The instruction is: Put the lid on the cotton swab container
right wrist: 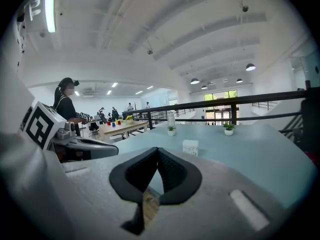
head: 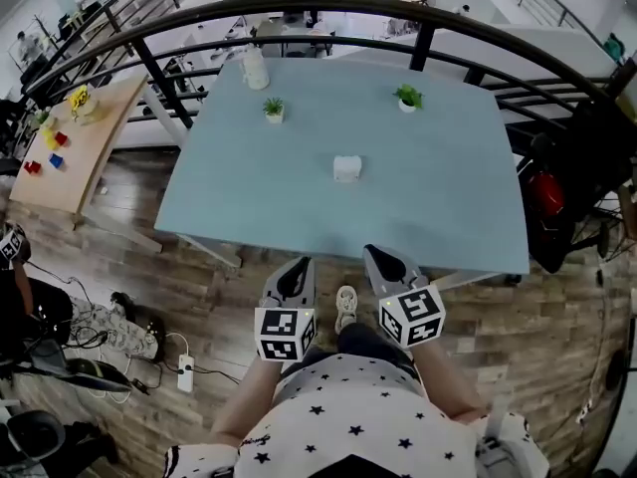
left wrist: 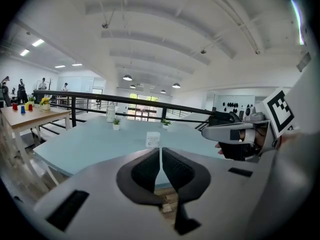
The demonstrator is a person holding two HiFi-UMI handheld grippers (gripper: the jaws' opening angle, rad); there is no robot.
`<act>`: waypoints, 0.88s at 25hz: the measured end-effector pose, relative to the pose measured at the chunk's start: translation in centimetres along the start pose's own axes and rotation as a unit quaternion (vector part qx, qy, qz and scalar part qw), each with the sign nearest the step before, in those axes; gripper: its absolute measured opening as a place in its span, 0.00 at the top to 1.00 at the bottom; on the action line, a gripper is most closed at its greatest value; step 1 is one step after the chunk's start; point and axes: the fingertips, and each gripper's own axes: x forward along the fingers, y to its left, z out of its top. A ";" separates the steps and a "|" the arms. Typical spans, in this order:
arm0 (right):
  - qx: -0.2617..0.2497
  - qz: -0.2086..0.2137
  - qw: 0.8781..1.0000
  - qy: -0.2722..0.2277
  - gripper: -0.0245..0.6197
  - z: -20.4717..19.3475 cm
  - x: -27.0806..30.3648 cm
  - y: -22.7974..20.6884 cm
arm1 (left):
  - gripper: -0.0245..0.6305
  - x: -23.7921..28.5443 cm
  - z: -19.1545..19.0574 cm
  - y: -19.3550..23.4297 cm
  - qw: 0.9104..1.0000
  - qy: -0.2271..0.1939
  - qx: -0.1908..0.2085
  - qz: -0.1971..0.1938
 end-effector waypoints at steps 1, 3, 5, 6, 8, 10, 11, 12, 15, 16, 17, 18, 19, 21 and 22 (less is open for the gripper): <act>-0.002 0.002 1.000 0.001 0.95 -0.1 -0.7 0.8 | 0.94 -0.9 -0.3 -0.3 1.000 0.000 -0.001 -0.001; -0.005 0.004 1.000 0.003 0.95 0.1 -2.0 2.4 | 0.94 -2.8 -0.4 -0.7 1.000 0.003 -0.005 -0.001; -0.007 0.006 1.000 0.004 0.95 0.6 -3.3 3.9 | 0.94 -4.7 -0.2 -1.1 1.000 0.005 -0.008 -0.004; -0.008 0.007 1.000 0.003 0.95 0.7 -3.9 4.6 | 0.94 -5.5 -0.2 -1.3 1.000 0.004 -0.009 -0.005; -0.013 0.009 1.000 -0.004 0.95 0.1 -4.9 5.7 | 0.94 -6.7 -0.9 -1.8 1.000 -0.005 -0.007 -0.008; -0.018 0.013 1.000 -0.015 0.95 -1.0 -5.8 6.6 | 0.94 -7.7 -1.9 -2.3 1.000 -0.017 -0.004 -0.011; -0.019 0.014 1.000 -0.019 0.95 -1.4 -6.3 7.0 | 0.94 -8.2 -2.2 -2.6 1.000 -0.021 -0.003 -0.013; -0.020 0.015 0.999 -0.022 0.95 -1.6 -6.7 7.4 | 0.94 -8.8 -2.5 -2.9 1.000 -0.023 -0.001 -0.014; -0.021 0.013 0.999 -0.027 0.95 -1.7 -8.0 8.3 | 0.94 -10.3 -2.5 -3.5 1.000 -0.024 0.004 -0.018; -0.021 0.012 0.999 -0.029 0.95 -1.7 -8.3 8.6 | 0.94 -10.7 -2.5 -3.7 0.999 -0.025 0.006 -0.020; -0.021 0.010 0.999 -0.030 0.95 -1.7 -8.5 8.8 | 0.94 -11.0 -2.5 -3.7 0.999 -0.027 0.006 -0.021; -0.022 0.009 0.999 -0.031 0.95 -1.7 -8.7 9.0 | 0.94 -11.2 -2.4 -3.8 0.999 -0.029 0.007 -0.022; -0.022 0.007 0.999 -0.031 0.95 -1.7 -8.8 9.3 | 0.94 -11.4 -2.5 -3.8 0.999 -0.029 0.007 -0.024; -0.021 0.006 0.999 -0.032 0.95 -1.8 -9.1 9.7 | 0.94 -11.7 -2.6 -3.9 0.999 -0.030 0.009 -0.026; -0.021 0.005 0.999 -0.033 0.95 -1.8 -9.2 9.9 | 0.94 -11.9 -2.6 -3.9 0.999 -0.030 0.009 -0.026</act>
